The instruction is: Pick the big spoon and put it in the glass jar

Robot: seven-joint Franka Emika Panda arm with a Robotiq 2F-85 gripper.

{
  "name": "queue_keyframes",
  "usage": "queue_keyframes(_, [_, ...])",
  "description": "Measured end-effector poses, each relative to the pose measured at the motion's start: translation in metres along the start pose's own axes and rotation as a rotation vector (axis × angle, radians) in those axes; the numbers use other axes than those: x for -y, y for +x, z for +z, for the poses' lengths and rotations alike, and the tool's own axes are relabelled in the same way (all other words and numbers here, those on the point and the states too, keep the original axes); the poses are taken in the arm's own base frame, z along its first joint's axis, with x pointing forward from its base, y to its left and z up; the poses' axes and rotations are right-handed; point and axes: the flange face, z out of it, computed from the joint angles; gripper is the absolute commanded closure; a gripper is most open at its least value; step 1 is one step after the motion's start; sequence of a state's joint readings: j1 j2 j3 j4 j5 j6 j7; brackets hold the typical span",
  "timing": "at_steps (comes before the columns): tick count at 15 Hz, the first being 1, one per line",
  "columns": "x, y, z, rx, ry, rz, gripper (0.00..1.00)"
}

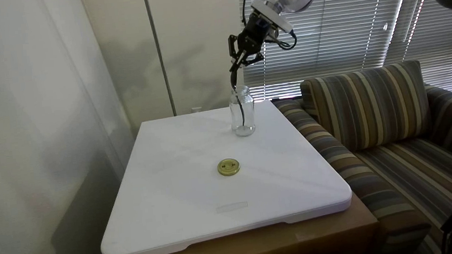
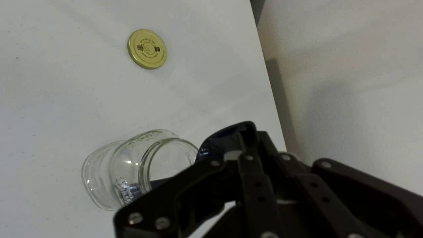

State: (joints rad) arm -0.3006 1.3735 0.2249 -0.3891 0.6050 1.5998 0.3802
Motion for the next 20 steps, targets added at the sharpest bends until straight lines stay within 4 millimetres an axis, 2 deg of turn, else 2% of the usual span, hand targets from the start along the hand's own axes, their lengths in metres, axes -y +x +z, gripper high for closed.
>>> queue_keyframes(2, [0.000, 0.000, 0.000, 0.002, 0.000, 0.014, 0.56])
queue_keyframes(5, [0.002, -0.001, 0.001, 0.001, 0.003, 0.021, 0.34])
queue_keyframes(10, [0.015, -0.007, -0.007, -0.016, 0.004, 0.006, 0.02])
queue_keyframes(13, [0.030, -0.018, -0.017, -0.045, -0.058, 0.013, 0.00])
queue_keyframes(15, [0.050, -0.035, -0.027, -0.075, -0.150, 0.019, 0.00])
queue_keyframes(20, [0.114, -0.103, -0.050, -0.139, -0.403, 0.047, 0.00])
